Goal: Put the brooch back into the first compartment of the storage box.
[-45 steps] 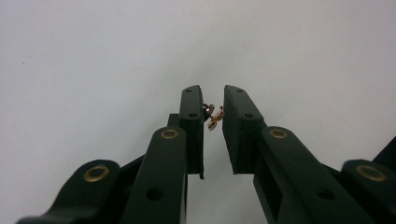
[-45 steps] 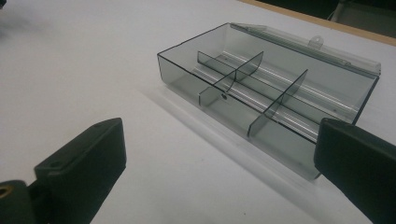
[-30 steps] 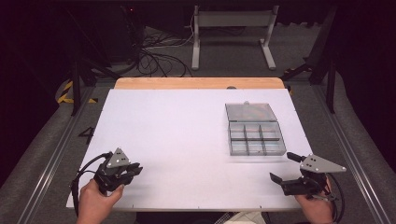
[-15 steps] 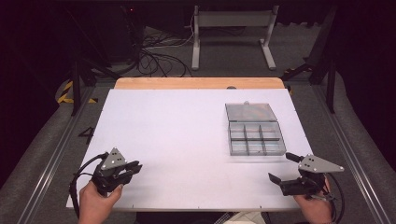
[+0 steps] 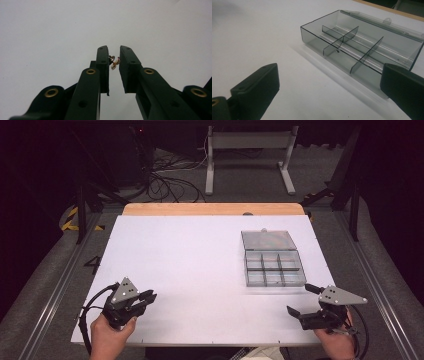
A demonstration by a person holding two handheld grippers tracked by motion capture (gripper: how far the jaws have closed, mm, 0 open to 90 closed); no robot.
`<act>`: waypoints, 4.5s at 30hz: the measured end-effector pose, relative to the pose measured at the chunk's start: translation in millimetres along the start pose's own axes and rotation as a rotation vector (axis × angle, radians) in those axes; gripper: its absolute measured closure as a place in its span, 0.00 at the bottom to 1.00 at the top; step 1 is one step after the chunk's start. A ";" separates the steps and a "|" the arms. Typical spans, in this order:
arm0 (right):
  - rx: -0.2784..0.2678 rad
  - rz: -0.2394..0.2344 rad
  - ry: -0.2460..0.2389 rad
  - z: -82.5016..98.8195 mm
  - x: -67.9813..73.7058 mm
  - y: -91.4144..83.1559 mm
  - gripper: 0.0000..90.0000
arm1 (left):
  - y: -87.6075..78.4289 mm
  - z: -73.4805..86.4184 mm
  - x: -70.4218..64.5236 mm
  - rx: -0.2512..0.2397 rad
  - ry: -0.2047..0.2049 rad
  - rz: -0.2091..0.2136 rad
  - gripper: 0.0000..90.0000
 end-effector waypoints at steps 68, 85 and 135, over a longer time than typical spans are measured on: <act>0.004 -0.029 -0.007 1.7 4.1 0.6 0.03 | 126.6 -142.5 -59.5 -0.105 0.012 0.217 0.87; 0.001 -0.035 -0.008 2.5 3.6 -0.1 0.03 | 168.6 -158.3 -69.7 -0.072 -0.036 0.222 0.87; -0.016 -0.049 0.008 3.3 4.0 -4.0 0.03 | 254.0 -181.4 -103.5 -0.009 0.045 0.199 0.87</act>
Point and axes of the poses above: each handheld gripper's, and its own axes: y roughly forward along the jaws, z roughly out of its underside, x roughly to its left, the point moved 7 cm from there along y, roughly forward along the jaws, and after that the axes turned 1 degree about -x, right-handed, at the moved point
